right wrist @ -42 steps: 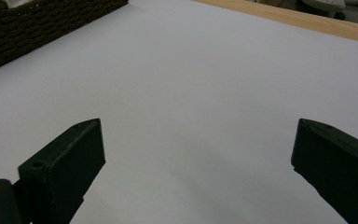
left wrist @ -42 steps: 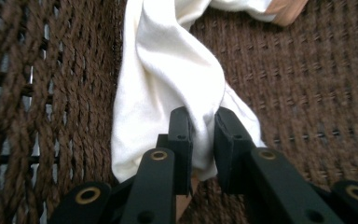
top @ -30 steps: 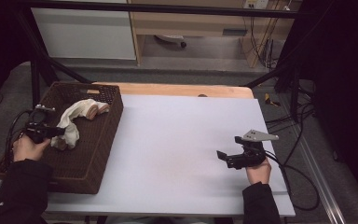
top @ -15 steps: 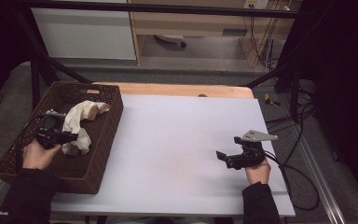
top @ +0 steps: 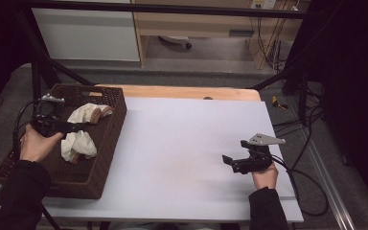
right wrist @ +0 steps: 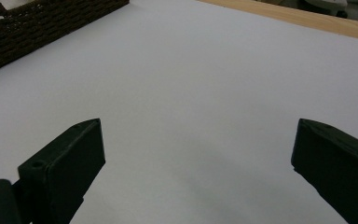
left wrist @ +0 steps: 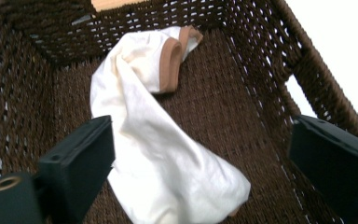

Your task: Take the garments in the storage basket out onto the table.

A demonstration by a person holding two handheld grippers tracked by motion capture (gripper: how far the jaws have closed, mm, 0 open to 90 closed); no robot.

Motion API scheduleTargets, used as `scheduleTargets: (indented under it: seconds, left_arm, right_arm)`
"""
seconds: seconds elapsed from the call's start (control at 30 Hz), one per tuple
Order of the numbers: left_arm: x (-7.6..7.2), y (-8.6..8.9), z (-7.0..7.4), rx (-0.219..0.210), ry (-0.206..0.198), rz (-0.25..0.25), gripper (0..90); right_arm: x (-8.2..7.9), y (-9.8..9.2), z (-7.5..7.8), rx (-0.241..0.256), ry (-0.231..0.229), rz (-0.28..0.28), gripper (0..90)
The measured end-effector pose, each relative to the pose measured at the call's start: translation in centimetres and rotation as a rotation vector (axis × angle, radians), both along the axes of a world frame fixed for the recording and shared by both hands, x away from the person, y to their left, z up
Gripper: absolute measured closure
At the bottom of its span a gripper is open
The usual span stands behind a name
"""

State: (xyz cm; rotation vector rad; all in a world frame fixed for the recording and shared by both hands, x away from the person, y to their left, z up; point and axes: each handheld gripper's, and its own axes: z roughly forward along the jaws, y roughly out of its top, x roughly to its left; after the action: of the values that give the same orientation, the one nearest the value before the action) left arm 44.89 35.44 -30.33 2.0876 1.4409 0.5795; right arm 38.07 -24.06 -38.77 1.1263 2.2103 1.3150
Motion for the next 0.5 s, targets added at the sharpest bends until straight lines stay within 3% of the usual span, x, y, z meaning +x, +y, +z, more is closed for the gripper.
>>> scheduleTargets:
  seconds: [0.23,0.5]
  left_arm:
    - [1.6,0.5,-0.1,0.007,-0.015,0.042,3.5]
    - [2.7,1.8,-2.6,-0.022,0.004,0.084,3.4]
  right_arm:
    - [0.0,0.0,0.0,0.006,-0.001,0.002,3.1]
    - [0.0,0.1,-0.1,0.004,0.0,0.003,3.1]
